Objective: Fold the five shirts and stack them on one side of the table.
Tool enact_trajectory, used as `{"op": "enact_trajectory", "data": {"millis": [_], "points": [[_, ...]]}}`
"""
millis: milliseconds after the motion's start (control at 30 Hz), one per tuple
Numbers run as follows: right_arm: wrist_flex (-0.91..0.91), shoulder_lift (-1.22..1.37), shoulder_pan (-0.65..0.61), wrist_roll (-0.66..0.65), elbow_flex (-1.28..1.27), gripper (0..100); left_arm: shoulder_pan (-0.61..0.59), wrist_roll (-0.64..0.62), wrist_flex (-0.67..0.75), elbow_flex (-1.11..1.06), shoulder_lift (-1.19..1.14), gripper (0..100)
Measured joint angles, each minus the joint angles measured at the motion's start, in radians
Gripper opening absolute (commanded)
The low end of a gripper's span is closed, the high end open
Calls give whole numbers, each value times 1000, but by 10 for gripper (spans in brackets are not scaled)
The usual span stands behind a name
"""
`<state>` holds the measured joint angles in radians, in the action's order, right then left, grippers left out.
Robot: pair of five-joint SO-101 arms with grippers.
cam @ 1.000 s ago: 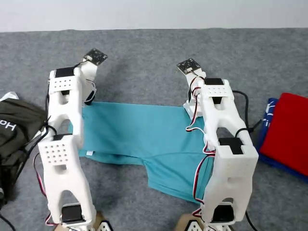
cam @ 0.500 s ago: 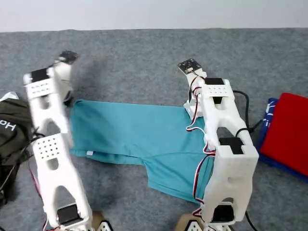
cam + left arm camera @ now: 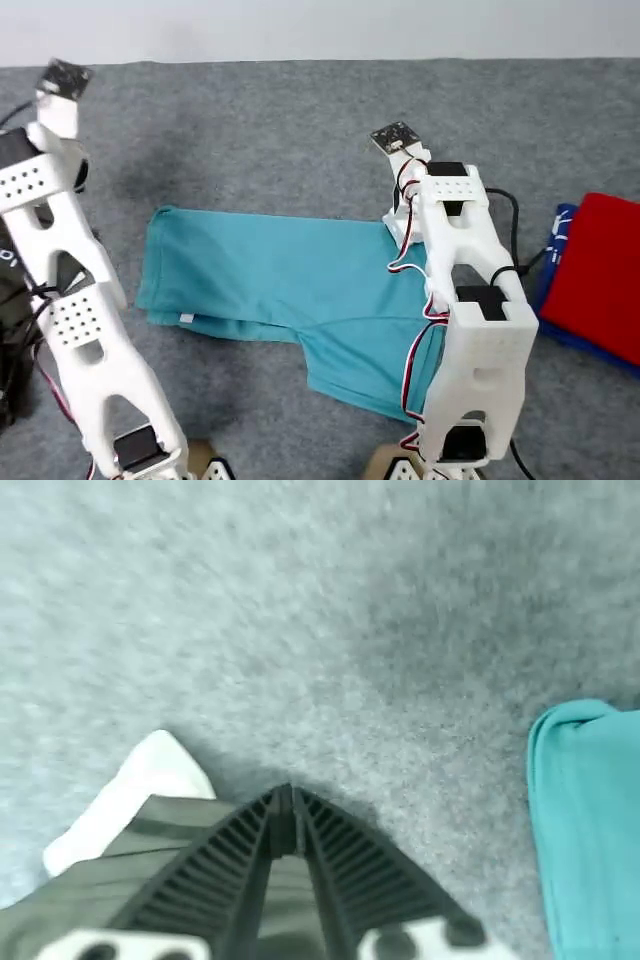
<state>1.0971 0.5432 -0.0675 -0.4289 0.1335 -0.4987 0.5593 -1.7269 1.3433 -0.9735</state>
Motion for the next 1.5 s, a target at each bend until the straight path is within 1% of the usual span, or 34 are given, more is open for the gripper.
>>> {"op": "enact_trajectory", "data": {"millis": [100,200,367,600,733,867,1000,1100,1200,1267,1367,1433,1500], "points": [[21,-64,-12,0,-2,9,21,0,-2,-86,98,8],[68,-141,-51,0,-2,9,48,0,-3,-203,206,8],[199,-227,-69,0,-2,9,104,0,-3,-466,399,8],[394,-242,-72,0,-2,9,233,-20,-3,-890,655,8],[523,-242,-74,0,-2,9,288,-51,-3,-1065,795,8],[640,-244,-78,0,-2,9,324,-52,-3,-1226,913,9],[654,-244,-80,0,-34,9,319,-55,-3,-1352,984,9],[654,-287,-112,0,-127,9,298,-55,-3,-1405,1010,9],[618,-348,-163,0,-241,9,230,-55,-3,-1405,1011,9],[560,-385,-212,0,-319,9,164,-55,3,-1405,1011,11],[462,-417,-302,0,-410,11,75,-55,25,-1405,1011,51],[427,-420,-348,-2,-434,44,43,-60,25,-1413,1011,77],[414,-420,-367,-2,-437,100,37,-60,25,-1416,1011,89]]}}
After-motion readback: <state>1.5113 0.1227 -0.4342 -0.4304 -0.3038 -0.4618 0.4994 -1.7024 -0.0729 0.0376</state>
